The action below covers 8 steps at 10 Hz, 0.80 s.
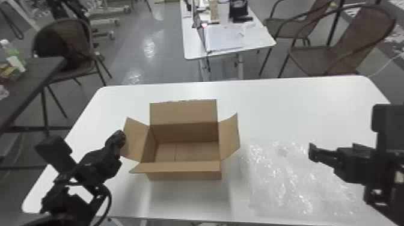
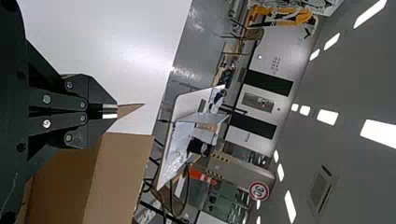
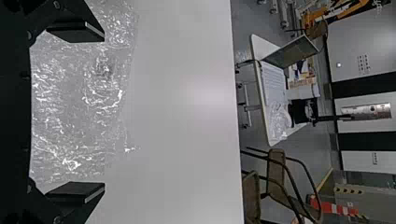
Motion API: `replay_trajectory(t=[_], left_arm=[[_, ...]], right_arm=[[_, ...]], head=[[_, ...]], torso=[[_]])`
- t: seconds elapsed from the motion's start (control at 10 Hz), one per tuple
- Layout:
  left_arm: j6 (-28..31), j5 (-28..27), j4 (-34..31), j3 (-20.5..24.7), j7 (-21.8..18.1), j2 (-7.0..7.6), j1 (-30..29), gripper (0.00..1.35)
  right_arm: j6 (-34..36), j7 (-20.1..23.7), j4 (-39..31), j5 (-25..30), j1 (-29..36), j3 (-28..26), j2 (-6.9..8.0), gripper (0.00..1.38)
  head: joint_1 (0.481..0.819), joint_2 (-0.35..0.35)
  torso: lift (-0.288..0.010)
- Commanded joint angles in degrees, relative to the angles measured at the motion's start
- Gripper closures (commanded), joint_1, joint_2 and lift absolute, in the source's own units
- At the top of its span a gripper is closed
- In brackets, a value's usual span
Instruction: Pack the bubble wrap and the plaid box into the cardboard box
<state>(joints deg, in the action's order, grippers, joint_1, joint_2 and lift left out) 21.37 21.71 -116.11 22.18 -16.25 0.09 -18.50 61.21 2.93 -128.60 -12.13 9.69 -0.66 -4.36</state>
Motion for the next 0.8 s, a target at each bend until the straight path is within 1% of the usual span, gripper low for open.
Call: replay_trajectory(t=[0.0,0.1,0.2,0.3,0.4,0.5,0.7], left_arm=[[-0.10,0.00,0.10,-0.29,-0.01,-0.24,0.13,1.22],[-0.10,0.00,0.19,-0.47,0.08,-0.24,0.22,1.22],[-0.10,0.00,0.45,-0.82,0.08,-0.24,0.48,1.22],[-0.10,-0.09,0.63,-1.26,0.08,-0.24,0.75,1.22],[-0.27,-0.18,0.98,-1.87,0.08,-0.24,1.19,1.22],[-0.45,-0.18,1.42,-2.58,0.08,-0.24,1.54,1.22],[-0.80,-0.09,1.59,-2.75,0.08,-0.24,1.19,1.22]], right_arm=[[1.72,-0.03,3.70,-3.25,-2.13,0.57,-0.04,0.17],[6.12,-0.03,5.29,-4.30,-4.76,0.84,-0.04,0.16],[10.51,-2.40,6.43,-7.11,-7.58,1.54,-0.83,0.16],[15.43,-14.27,6.69,-17.22,-10.30,1.63,-1.44,0.16],[17.63,-25.69,7.66,-28.03,-12.23,0.92,-1.44,0.16],[18.86,-33.69,9.51,-36.12,-13.02,-0.13,-1.44,0.16],[18.51,-34.83,17.77,-41.57,-14.61,-1.27,-1.62,0.16]], head=[[0.695,0.187],[0.695,0.200],[0.695,0.205],[0.695,0.208],[0.695,0.195],[0.695,0.189],[0.695,0.200]], torso=[[-0.118],[-0.118],[-0.118],[-0.118],[-0.118],[-0.118],[-0.118]])
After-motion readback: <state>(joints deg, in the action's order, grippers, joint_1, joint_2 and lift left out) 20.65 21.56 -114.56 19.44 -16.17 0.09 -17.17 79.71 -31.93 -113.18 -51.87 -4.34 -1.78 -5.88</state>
